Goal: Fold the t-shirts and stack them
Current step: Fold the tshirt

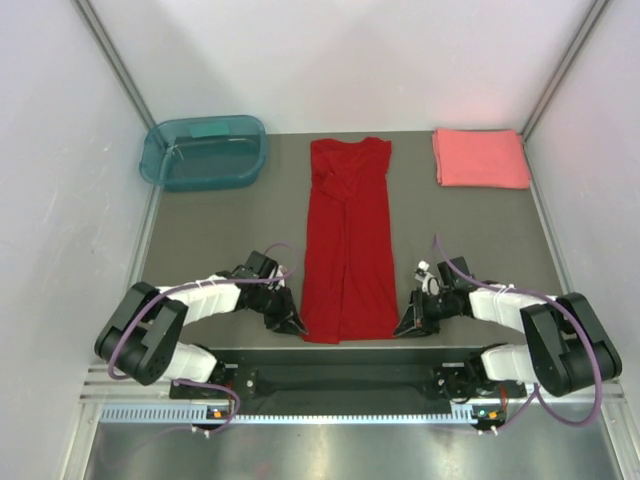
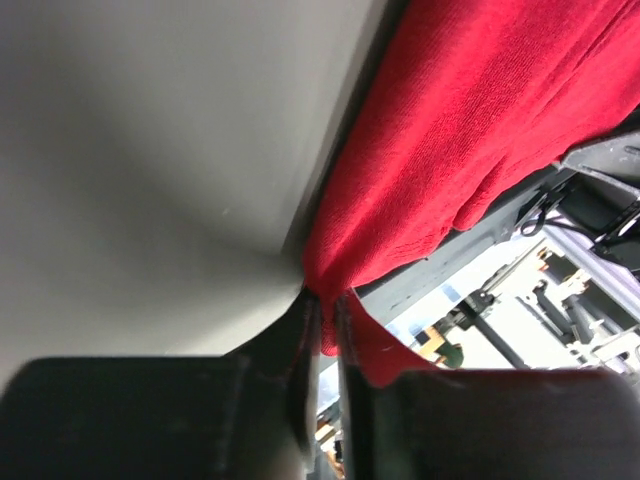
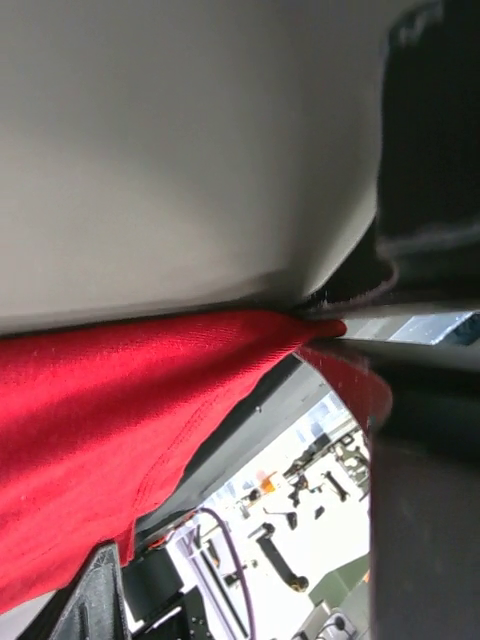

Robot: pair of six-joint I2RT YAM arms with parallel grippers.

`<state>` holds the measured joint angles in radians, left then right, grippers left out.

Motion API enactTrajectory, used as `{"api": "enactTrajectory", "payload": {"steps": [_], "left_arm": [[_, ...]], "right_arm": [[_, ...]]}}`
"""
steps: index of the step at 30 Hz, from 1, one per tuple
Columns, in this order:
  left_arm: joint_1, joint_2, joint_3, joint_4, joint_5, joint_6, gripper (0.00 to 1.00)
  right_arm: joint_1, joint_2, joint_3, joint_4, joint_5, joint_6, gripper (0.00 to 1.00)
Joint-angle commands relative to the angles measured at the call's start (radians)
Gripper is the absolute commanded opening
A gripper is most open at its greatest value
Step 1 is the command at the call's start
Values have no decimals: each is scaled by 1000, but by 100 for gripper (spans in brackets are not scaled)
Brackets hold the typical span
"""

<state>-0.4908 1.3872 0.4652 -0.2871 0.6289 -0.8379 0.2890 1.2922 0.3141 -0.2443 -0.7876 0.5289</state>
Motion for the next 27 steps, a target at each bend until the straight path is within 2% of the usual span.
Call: {"api": "enactTrajectory", "payload": {"steps": [1,3,9,17,19,23,27], "left_arm": [[-25,7,6,55,14,13,8],[-43,9,4,55,18,7,2],[-77,-20,15,25,29,6,0],[-78,-17,47,-30,28,31,0],[-77,-20,102,-79,0,69,0],[-71,7,259,-196,-44,138,0],[-8,96,418,-210,-20,161,0]], "right_arm": [[7,-28,-15,39,7,11,10],[9,-59,-17,25,22,17,0],[24,-152,-12,-59,53,26,0],[38,-189,12,-113,76,37,0],[36,-197,37,-127,83,37,0],[35,-177,190,-177,134,20,0],[26,-32,347,-190,145,-21,0]]}}
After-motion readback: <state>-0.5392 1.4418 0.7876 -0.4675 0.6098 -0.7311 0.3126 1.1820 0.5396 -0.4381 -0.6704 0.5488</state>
